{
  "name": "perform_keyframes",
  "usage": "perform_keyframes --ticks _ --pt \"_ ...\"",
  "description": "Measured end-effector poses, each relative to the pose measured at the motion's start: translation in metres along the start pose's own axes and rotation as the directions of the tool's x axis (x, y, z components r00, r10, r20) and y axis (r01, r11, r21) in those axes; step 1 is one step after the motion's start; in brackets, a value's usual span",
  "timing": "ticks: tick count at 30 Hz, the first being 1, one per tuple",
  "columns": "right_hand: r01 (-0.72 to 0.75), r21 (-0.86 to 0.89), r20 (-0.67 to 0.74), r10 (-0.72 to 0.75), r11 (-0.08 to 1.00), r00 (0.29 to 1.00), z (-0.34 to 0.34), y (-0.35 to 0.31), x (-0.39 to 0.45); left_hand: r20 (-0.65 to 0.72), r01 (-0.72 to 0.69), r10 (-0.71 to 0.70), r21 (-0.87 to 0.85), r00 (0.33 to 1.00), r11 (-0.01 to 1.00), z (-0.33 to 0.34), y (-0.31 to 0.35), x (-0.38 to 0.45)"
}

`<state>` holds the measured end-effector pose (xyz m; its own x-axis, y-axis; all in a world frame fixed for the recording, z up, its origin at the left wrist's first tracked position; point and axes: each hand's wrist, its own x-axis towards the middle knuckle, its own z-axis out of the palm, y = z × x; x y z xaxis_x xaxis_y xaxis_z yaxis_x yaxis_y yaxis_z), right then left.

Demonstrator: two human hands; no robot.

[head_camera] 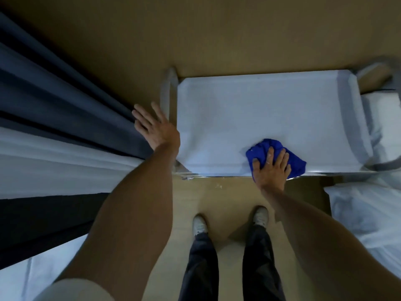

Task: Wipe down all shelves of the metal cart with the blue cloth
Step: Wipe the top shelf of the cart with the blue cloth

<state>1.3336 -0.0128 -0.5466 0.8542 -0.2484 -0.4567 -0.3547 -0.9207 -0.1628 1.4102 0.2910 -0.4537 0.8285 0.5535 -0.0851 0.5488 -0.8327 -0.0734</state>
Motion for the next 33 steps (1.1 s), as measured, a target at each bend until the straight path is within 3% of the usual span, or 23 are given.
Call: perform_keyframes --ticks 6,11,14,19,22,25,27,30,33 --pt "-0.006 0.013 -0.106 0.007 1.000 0.994 0.020 -0.026 -0.004 0.048 -0.179 0.211 -0.368 0.976 0.912 0.025 -0.026 0.014" --pt "0.241 -0.082 -0.051 -0.245 0.967 0.968 0.059 -0.123 -0.025 -0.030 -0.263 0.264 -0.253 0.964 0.931 0.029 -0.027 0.016" --pt "0.476 -0.107 0.019 -0.477 0.873 0.879 0.082 -0.202 -0.050 0.002 -0.247 0.256 -0.264 0.967 0.932 0.029 -0.026 0.017" --pt "0.620 -0.155 0.030 -0.624 0.769 0.781 0.087 -0.208 -0.053 0.018 -0.231 0.242 -0.241 0.970 0.943 0.029 -0.031 0.019" --pt "0.563 -0.171 0.040 -0.565 0.809 0.824 0.086 -0.196 -0.049 0.003 -0.236 0.242 -0.222 0.970 0.946 0.029 -0.026 0.018" --pt "0.334 -0.079 -0.066 -0.339 0.939 0.938 0.081 -0.181 -0.047 -0.001 -0.220 0.225 -0.228 0.974 0.948 0.030 -0.021 0.014" --pt "0.234 -0.082 -0.100 -0.241 0.969 0.965 0.074 -0.163 -0.035 0.018 -0.211 0.220 -0.224 0.975 0.952 0.029 -0.019 0.013" --pt "0.274 -0.153 -0.062 -0.286 0.950 0.956 0.068 -0.149 -0.027 0.037 -0.287 0.301 -0.204 0.953 0.936 0.019 -0.010 0.024" --pt "0.351 -0.194 -0.054 -0.368 0.916 0.928 0.073 -0.152 -0.027 0.037 -0.293 0.326 -0.358 0.945 0.887 0.008 0.015 0.072"
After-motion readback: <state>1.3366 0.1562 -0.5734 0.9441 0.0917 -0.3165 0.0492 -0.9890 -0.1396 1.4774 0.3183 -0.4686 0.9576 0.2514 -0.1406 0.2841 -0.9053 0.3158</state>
